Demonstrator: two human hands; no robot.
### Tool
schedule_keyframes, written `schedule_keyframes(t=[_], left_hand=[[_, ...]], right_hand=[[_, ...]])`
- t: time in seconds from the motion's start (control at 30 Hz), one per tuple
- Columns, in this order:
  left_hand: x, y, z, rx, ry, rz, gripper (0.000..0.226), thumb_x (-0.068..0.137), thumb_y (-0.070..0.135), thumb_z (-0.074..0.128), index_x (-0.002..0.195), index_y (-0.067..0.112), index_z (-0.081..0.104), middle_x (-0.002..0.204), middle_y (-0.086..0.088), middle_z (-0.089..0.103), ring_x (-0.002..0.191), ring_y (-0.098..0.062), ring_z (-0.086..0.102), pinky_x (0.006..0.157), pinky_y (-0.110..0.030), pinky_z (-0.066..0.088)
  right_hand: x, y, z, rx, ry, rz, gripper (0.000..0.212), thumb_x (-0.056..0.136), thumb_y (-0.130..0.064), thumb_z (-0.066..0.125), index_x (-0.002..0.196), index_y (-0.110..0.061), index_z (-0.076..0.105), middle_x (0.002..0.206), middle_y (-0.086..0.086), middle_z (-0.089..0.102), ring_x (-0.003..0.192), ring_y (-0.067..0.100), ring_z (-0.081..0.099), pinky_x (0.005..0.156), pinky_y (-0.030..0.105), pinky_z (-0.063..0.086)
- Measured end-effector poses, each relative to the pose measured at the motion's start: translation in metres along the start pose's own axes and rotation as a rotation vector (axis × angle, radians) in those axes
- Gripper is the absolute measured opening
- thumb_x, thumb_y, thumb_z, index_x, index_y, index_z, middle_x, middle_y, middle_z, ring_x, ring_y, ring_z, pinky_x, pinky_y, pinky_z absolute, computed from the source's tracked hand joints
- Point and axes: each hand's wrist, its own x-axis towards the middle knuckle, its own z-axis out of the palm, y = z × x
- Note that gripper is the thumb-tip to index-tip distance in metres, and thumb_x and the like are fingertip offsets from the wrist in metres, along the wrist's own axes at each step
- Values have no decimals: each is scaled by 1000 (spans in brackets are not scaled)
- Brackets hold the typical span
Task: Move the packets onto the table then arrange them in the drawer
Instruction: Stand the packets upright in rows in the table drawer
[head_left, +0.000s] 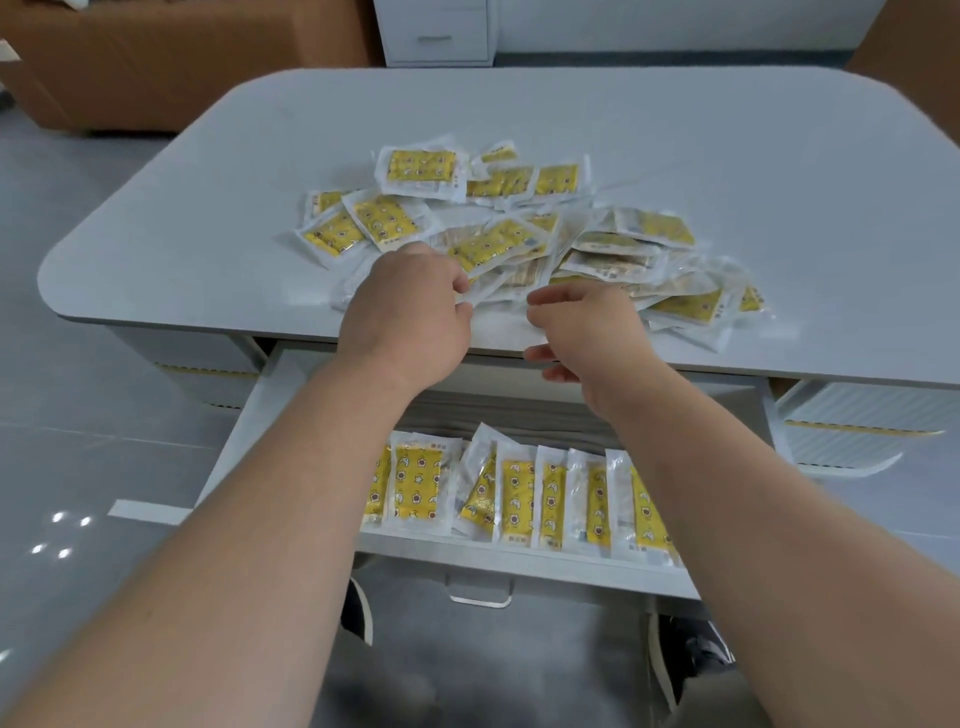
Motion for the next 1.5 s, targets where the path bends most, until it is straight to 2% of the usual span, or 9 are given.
schedule_keyframes(t=[0.27, 0.37, 0.57, 0.67, 0.83, 1.03, 1.17, 1.37, 1.5], left_hand=[[26, -5, 26, 163, -194, 124, 34, 102, 25, 50, 132, 19, 64, 164, 1, 26, 150, -24, 20, 118, -40, 26], [30, -6, 36, 179, -185, 162, 38, 104, 19, 43, 138, 15, 58, 160, -1, 35, 150, -25, 24, 120, -39, 24], [24, 1, 26, -73, -14, 47, 49, 101, 8, 46, 149, 12, 46, 157, 0, 40, 145, -16, 34, 114, -20, 20], [20, 5, 13, -157, 182, 21, 46, 97, 7, 57, 142, 14, 56, 148, 0, 51, 137, -13, 45, 108, -12, 23], [7, 7, -5, -236, 443, 49, 44, 88, 6, 70, 130, 18, 66, 126, 4, 64, 108, -16, 62, 96, -31, 53], [1, -8, -15, -295, 438, -39, 59, 79, 5, 78, 133, 21, 61, 127, 4, 60, 113, -16, 61, 94, -38, 55], [0, -20, -29, -446, 396, -115, 73, 77, 1, 77, 142, 23, 52, 116, 14, 63, 91, -3, 67, 80, -25, 59], [-2, -46, -37, -598, 382, -210, 25, 80, 15, 80, 105, 20, 79, 96, 9, 77, 81, -3, 73, 74, -31, 62], [-5, -49, -39, -658, 355, -238, 14, 81, 24, 80, 95, 25, 78, 90, 9, 76, 79, -6, 74, 77, -35, 62]], right_hand=[[10, 2, 6, 106, -40, 38, 33, 101, -8, 49, 123, -24, 68, 95, -5, 67, 66, 11, 72, 51, 24, 53], [13, 3, 6, 138, -48, 80, 36, 102, -4, 45, 123, -23, 67, 97, -3, 67, 64, 12, 71, 48, 24, 51], [13, 3, 10, 231, -71, 150, 37, 102, -3, 43, 114, -25, 70, 116, -1, 67, 61, 13, 73, 45, 23, 50], [11, 0, 15, 234, -81, 166, 38, 102, -2, 43, 112, -25, 71, 124, -1, 66, 63, 14, 75, 45, 22, 51], [2, -4, 27, 345, -129, 231, 40, 104, -2, 38, 114, -22, 72, 126, 1, 65, 69, 17, 76, 43, 20, 51], [-4, -8, 50, 432, -190, 257, 37, 104, -3, 42, 126, -20, 66, 128, 2, 64, 82, 16, 77, 44, 21, 43], [-9, -8, 55, 452, -181, 276, 28, 104, -8, 49, 126, -15, 66, 122, 2, 66, 84, 14, 75, 48, 24, 41], [-15, 3, 47, 308, 107, 58, 18, 84, -23, 83, 100, -18, 77, 93, -3, 74, 89, 12, 69, 79, 28, 57], [-19, 14, 39, 393, 201, 85, 18, 78, -3, 84, 80, -15, 70, 88, 6, 75, 83, 22, 74, 78, 39, 64]])
